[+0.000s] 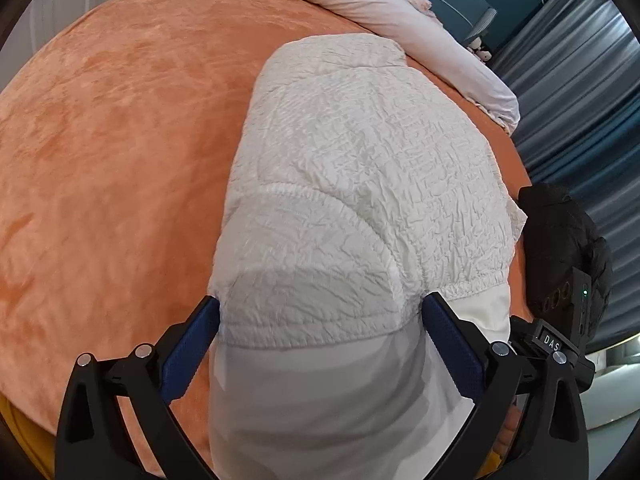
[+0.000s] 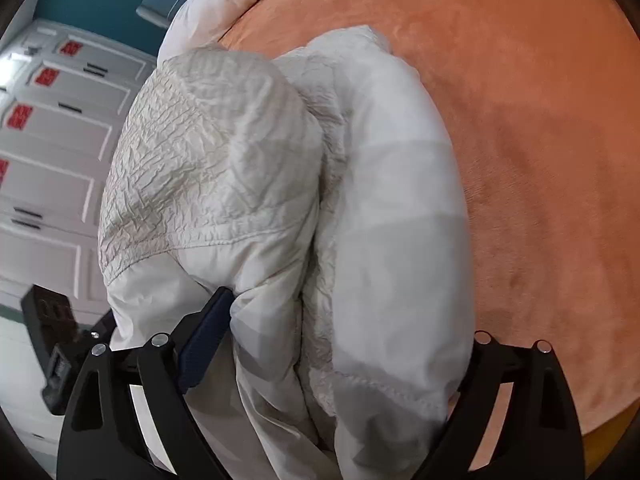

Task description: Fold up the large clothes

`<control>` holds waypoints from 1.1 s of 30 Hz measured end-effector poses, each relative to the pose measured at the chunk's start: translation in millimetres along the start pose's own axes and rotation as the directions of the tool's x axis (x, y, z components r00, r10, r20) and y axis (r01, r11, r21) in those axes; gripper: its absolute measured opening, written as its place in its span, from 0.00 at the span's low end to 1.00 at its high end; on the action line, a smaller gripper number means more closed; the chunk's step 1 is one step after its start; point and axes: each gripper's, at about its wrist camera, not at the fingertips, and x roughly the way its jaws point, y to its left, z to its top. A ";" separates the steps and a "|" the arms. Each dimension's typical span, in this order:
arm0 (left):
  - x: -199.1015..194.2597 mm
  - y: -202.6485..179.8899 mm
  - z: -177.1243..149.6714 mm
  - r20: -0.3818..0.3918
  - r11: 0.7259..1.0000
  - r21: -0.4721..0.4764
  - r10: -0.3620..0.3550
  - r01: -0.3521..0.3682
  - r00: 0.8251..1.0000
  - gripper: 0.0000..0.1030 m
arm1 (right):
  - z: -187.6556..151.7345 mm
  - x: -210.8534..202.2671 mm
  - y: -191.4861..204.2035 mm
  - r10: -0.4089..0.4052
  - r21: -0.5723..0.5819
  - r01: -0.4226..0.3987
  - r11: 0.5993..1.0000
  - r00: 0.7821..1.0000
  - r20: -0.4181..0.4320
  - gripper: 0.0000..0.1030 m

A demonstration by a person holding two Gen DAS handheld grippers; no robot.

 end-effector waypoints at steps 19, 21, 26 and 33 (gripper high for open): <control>-31.7 -30.7 -6.1 -0.011 0.985 0.174 -0.001 0.003 1.000 0.65 | -25.1 -35.4 -23.7 0.175 -0.010 -0.175 0.985 0.982 0.071 0.17; -28.1 -9.6 -6.8 -0.028 0.993 0.118 -0.024 0.027 0.999 0.68 | -24.1 -31.6 -23.8 0.192 0.002 -0.192 0.981 0.980 0.049 0.21; -15.3 33.4 2.9 -0.064 0.982 -0.041 -0.186 0.184 0.980 0.80 | -14.4 -13.6 -22.2 0.160 0.004 -0.160 0.987 0.987 0.007 0.51; -10.6 31.4 5.8 0.014 0.961 -0.067 -0.267 0.267 0.964 0.79 | -12.9 -29.3 -5.4 0.210 -0.060 -0.207 0.976 0.977 0.042 0.17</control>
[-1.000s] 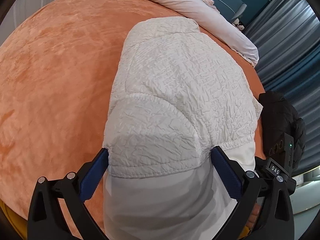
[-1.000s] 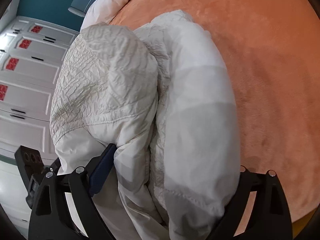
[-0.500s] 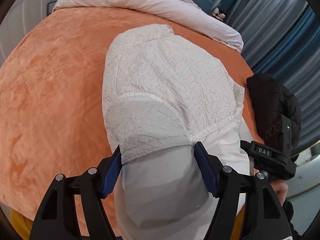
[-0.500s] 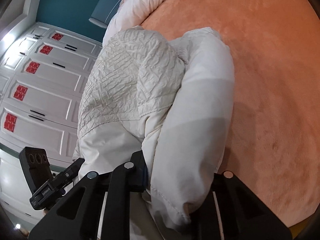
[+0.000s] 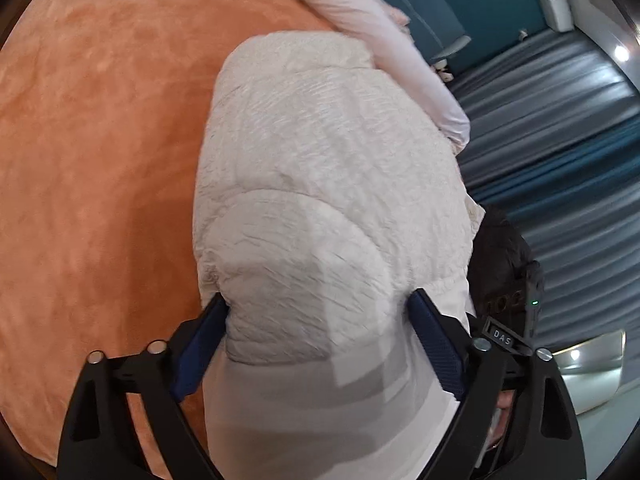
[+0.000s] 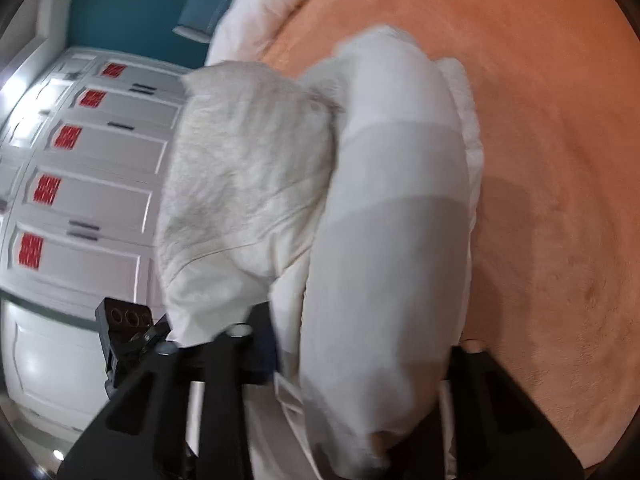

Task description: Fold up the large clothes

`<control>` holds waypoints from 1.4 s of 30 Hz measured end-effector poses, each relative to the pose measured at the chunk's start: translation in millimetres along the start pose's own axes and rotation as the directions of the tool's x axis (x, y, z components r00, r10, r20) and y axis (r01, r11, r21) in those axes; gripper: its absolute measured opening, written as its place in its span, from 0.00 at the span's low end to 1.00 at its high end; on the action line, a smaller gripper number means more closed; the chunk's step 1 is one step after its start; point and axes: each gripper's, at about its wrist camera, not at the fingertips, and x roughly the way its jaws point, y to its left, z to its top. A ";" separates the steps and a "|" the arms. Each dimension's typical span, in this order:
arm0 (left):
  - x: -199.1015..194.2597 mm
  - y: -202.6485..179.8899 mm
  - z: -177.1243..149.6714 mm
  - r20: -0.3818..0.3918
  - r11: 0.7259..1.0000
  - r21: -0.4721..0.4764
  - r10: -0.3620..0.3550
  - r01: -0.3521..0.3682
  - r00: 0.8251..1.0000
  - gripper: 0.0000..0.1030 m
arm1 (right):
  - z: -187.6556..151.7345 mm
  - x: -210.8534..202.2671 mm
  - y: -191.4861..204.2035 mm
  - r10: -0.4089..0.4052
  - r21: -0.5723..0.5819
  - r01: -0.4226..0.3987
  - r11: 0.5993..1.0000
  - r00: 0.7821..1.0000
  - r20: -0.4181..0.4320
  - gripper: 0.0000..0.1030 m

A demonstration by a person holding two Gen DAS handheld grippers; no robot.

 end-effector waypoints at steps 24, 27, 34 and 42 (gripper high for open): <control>-35.8 14.8 101.8 0.195 0.881 0.234 0.372 -0.411 0.908 0.48 | 59.0 68.6 47.9 -0.222 -0.028 0.224 0.974 0.973 0.071 0.33; -63.8 21.3 74.8 0.222 0.895 0.236 0.330 -0.379 0.918 0.48 | 38.9 31.3 52.3 -0.196 -0.043 0.205 0.978 0.967 0.161 0.28; -69.8 -38.3 72.9 0.291 0.875 0.302 0.294 -0.379 0.910 0.51 | 58.6 16.1 173.0 -0.264 -0.412 0.371 0.833 0.919 0.293 0.03; -23.4 -14.2 57.6 0.182 0.850 0.293 0.400 -0.437 0.898 0.51 | 52.7 99.0 156.8 -0.452 -0.452 0.466 0.761 0.880 0.147 0.02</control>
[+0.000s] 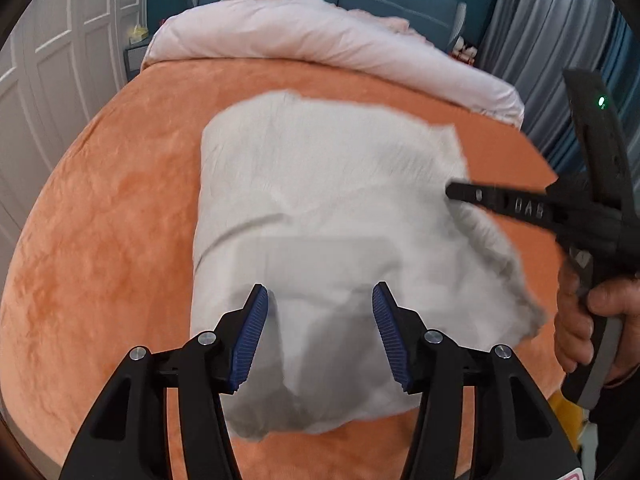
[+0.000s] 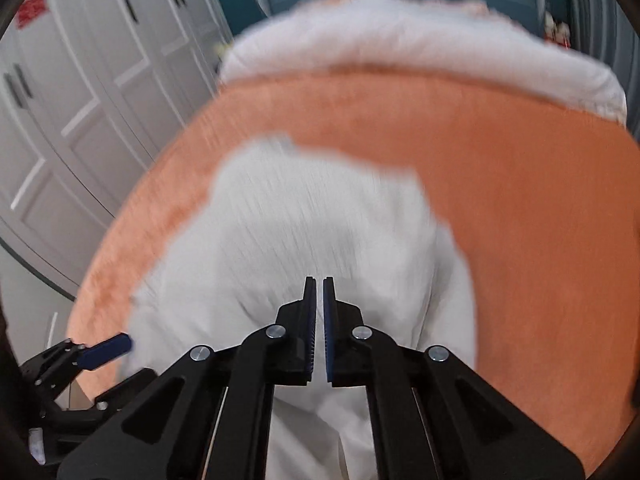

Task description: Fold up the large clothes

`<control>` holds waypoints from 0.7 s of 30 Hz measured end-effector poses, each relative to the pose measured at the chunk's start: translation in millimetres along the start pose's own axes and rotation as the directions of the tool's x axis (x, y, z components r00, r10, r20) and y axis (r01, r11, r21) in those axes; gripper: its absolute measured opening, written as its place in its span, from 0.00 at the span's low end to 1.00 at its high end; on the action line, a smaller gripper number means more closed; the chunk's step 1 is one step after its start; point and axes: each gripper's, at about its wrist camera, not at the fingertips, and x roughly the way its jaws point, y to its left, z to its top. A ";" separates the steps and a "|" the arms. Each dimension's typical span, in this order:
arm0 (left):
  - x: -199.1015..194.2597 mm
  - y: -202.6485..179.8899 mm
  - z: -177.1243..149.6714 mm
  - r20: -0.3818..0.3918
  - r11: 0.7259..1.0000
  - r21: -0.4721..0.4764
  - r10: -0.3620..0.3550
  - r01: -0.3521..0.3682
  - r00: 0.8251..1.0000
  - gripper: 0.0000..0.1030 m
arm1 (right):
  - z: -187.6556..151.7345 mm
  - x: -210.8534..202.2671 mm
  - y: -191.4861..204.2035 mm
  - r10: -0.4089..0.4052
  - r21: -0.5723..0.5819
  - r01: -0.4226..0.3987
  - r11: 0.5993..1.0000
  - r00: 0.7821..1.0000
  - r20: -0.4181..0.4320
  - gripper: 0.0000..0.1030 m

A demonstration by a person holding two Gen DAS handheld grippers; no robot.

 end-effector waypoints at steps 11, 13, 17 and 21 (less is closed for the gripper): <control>23.7 5.5 -43.7 -0.001 0.996 0.035 0.087 -0.087 0.996 0.56 | -70.1 27.8 -33.4 0.060 0.157 -0.044 0.987 0.993 -0.101 0.00; 13.6 9.3 -41.4 -0.001 0.998 -0.004 0.070 -0.070 0.998 0.55 | -69.3 -1.6 -24.3 0.047 0.114 -0.040 0.993 0.998 -0.051 0.00; -6.6 8.3 -42.7 0.015 0.997 -0.052 0.055 -0.055 0.998 0.55 | -88.9 -56.3 1.2 0.072 -0.009 -0.072 0.997 0.997 -0.010 0.00; -5.1 -0.4 -50.7 -0.002 0.995 -0.057 0.085 -0.085 0.996 0.55 | -115.2 -28.2 4.3 0.001 -0.037 -0.006 0.999 0.991 -0.131 0.00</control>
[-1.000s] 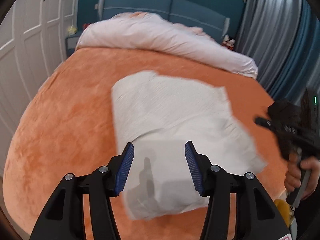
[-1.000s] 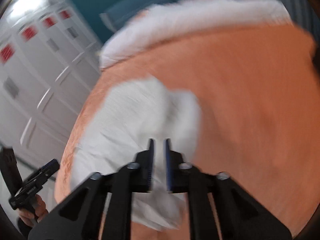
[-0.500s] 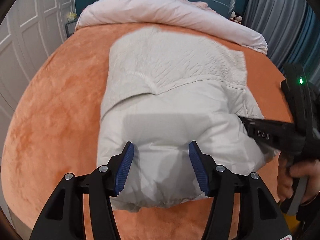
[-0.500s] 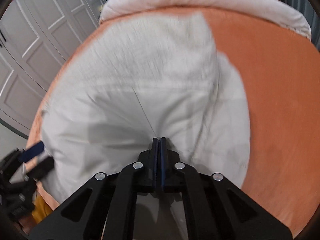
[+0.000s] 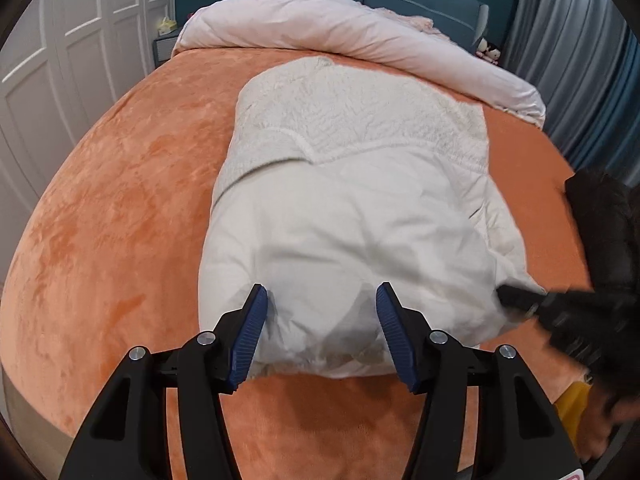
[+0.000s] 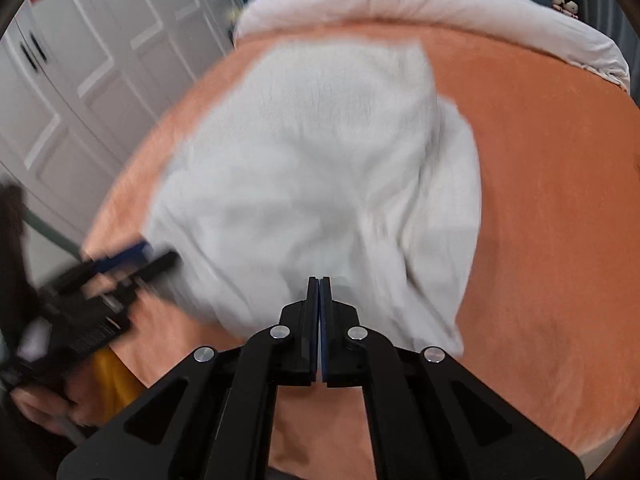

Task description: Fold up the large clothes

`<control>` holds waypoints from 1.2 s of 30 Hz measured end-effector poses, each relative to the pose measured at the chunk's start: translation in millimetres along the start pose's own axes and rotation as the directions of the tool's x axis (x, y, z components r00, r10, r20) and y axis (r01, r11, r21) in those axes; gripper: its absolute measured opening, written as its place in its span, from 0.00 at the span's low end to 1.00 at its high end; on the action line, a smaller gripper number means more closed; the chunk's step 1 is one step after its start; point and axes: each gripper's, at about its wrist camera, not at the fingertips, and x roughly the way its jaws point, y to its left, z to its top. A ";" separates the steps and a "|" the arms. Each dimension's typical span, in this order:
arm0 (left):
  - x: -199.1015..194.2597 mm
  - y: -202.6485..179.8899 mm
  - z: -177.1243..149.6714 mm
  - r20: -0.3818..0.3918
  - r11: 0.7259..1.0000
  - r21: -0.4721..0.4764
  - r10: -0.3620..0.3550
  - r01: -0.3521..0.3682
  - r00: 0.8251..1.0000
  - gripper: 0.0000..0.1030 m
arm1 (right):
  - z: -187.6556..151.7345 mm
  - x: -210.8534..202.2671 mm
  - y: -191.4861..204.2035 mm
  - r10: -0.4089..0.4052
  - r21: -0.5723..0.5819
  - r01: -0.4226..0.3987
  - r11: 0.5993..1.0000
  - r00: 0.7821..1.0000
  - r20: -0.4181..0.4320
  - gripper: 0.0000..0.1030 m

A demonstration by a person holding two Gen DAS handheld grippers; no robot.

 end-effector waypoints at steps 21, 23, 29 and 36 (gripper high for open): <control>-34.1 -32.9 -27.1 0.077 0.978 -0.001 0.207 -0.207 0.975 0.60 | -33.1 -70.1 6.0 -0.187 0.055 0.179 0.982 0.938 0.290 0.33; -36.8 -34.7 -33.4 0.086 0.976 -0.002 0.217 -0.218 0.972 0.60 | -41.5 -70.6 10.3 -0.209 0.061 0.200 0.978 0.931 0.299 0.40; -44.1 -38.3 -47.4 0.098 0.976 -0.014 0.218 -0.217 0.971 0.61 | -66.3 -73.6 12.1 -0.256 0.096 0.238 0.966 0.915 0.311 0.53; -51.1 -42.7 -63.4 0.122 0.973 -0.015 0.230 -0.230 0.965 0.61 | -87.9 -69.4 26.6 -0.272 0.082 0.259 0.962 0.911 0.309 0.56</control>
